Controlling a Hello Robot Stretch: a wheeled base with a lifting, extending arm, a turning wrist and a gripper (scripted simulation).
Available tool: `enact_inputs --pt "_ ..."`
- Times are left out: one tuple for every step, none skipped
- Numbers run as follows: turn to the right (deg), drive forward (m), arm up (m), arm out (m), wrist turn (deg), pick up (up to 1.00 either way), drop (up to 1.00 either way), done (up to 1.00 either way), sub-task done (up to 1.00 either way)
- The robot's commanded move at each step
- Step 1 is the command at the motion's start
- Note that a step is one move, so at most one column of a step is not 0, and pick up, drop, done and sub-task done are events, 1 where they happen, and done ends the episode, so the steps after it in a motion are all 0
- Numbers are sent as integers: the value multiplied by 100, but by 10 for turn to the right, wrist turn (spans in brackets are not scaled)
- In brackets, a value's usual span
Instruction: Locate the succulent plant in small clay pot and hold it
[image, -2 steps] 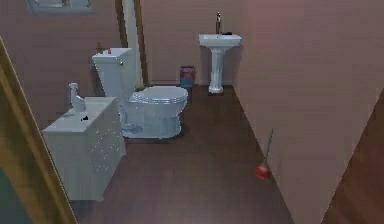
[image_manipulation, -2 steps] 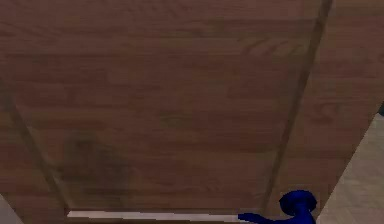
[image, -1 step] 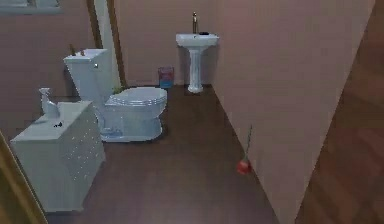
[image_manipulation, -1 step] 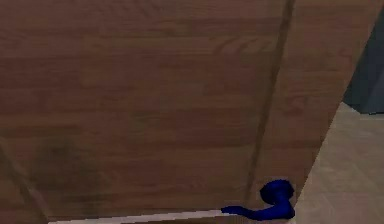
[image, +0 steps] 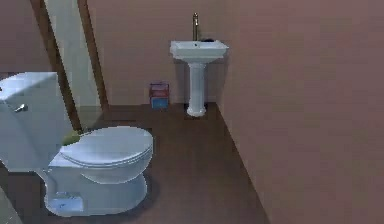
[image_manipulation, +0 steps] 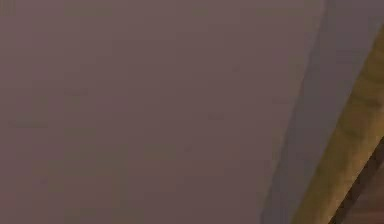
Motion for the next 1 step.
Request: enact_inputs --pt "0 100 0 0 0 0 0 0 0"
